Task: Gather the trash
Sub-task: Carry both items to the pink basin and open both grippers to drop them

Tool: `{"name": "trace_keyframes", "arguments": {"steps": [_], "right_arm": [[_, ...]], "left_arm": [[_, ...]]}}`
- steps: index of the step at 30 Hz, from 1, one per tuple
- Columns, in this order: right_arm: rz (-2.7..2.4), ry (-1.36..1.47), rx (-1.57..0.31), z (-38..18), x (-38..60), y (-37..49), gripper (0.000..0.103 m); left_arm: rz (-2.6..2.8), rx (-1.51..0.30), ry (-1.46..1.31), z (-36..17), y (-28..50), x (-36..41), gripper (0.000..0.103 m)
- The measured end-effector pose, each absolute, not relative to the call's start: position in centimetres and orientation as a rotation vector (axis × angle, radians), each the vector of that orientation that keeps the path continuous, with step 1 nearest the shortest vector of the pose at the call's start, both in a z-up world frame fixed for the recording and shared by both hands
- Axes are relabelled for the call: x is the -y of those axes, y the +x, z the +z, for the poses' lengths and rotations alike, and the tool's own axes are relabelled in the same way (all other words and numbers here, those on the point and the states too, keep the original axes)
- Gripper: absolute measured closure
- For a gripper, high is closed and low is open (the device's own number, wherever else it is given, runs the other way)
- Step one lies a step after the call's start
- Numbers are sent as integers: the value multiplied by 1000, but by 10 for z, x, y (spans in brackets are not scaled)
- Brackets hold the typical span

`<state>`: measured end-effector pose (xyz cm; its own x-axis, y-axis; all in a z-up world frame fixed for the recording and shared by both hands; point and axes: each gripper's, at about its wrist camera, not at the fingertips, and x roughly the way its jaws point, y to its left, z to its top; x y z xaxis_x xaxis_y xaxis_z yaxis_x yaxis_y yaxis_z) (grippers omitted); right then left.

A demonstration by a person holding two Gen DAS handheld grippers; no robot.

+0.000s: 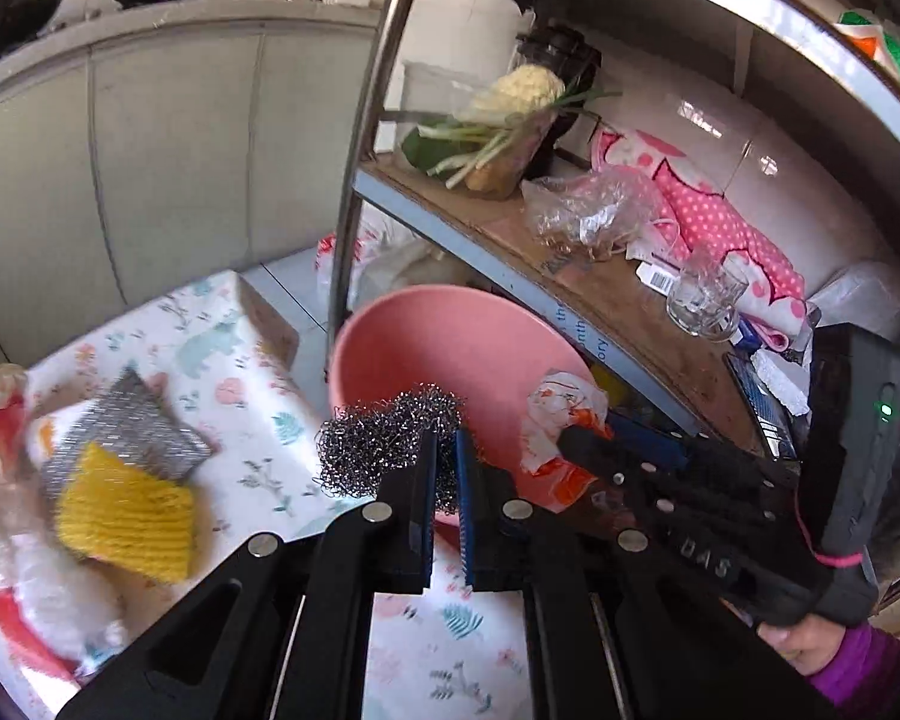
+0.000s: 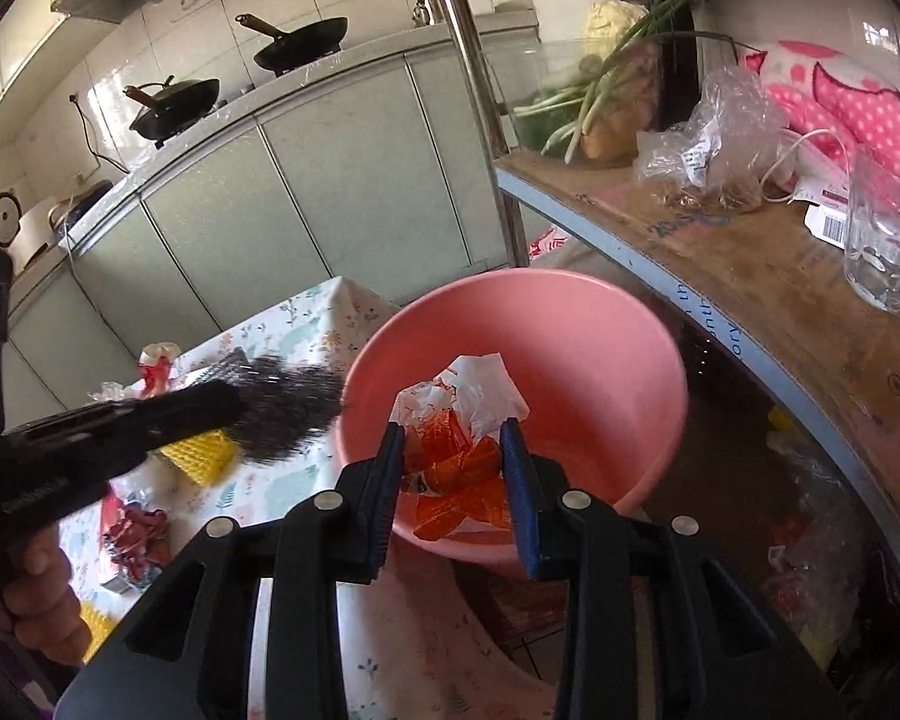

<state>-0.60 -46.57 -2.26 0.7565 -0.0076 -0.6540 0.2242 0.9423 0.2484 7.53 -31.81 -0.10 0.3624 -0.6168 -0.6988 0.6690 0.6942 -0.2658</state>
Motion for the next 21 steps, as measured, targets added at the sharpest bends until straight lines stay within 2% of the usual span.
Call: {"name": "trace_keyframes", "arguments": {"steps": [4,9,10,14,21], "right_arm": [[-161,295,-741,-35,464,6,69],[-201,307,-784,-47,469,13,68],[-206,314,-792,-49,471,14,68],[-211,342,-810,-54,476,15,68],[-220,326,-794,-49,477,9,59]], "left_arm": [[-821,-926,96,-29,87,340,97],[-828,-936,107,-38,91,351,93],[-824,-932,109,-37,91,351,91],[-833,-921,90,-31,91,349,70],[-867,-871,32,-10,91,339,68]]}}
